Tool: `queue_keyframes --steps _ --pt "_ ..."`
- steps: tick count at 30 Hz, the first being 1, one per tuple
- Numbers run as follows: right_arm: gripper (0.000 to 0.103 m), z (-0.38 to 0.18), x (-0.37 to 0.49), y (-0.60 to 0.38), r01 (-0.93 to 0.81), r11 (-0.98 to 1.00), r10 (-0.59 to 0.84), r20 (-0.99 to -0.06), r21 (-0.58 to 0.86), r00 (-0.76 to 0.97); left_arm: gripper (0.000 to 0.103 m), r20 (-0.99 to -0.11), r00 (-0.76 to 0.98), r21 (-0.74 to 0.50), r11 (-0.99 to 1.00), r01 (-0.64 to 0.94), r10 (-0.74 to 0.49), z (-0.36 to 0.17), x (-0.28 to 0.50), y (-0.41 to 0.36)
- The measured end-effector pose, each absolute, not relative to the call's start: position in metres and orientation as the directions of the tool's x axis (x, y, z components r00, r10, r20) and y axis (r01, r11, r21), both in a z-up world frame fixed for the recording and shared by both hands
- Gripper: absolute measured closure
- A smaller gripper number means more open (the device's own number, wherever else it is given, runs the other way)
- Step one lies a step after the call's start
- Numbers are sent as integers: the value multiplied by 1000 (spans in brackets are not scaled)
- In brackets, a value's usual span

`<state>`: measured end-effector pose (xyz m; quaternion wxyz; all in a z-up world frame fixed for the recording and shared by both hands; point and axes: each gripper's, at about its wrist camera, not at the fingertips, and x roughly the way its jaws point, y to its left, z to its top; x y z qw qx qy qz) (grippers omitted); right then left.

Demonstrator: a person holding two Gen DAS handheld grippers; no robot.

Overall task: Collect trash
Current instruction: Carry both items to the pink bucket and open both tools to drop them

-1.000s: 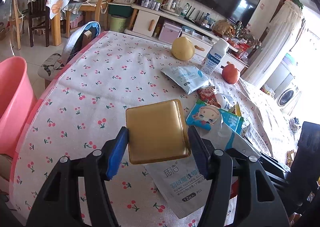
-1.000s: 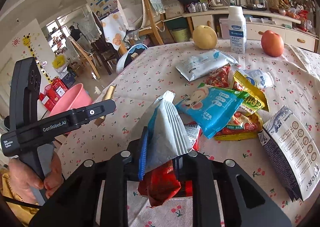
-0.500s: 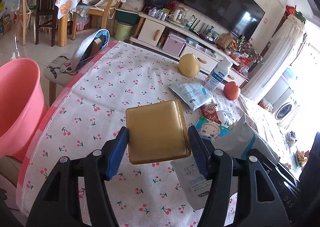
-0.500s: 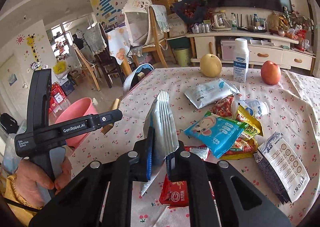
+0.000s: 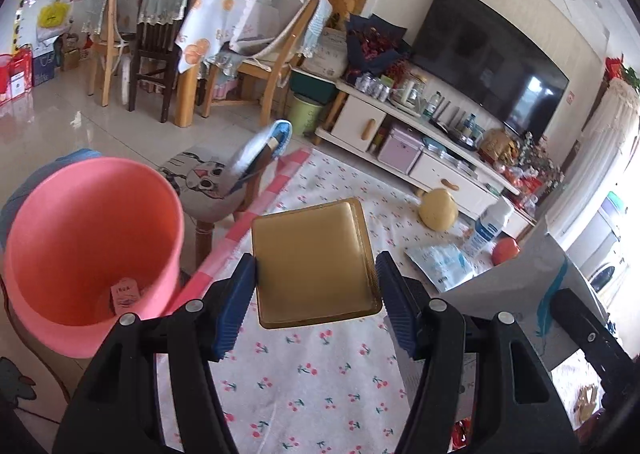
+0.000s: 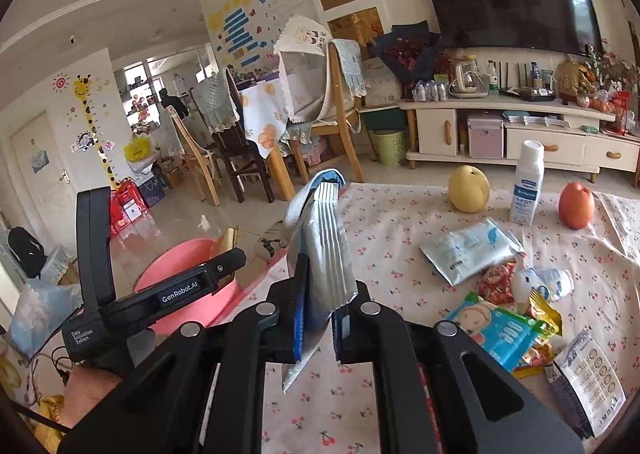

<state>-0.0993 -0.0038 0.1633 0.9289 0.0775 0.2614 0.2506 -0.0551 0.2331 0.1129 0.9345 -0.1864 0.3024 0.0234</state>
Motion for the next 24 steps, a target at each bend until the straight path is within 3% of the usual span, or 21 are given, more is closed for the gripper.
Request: queue_keyframes --steps 10,22,24 --pt "92 192 -69 115 -561 786 617 -392 260 682 41 -609 776 -370 808 -459 162 111 -51 336" --pt "92 155 -26 225 -620 734 669 -451 276 591 40 -696 694 -454 634 -626 186 83 -53 414" --pt "90 140 -21 229 -617 730 672 -476 296 567 37 -712 680 -465 609 -643 174 77 -51 421"
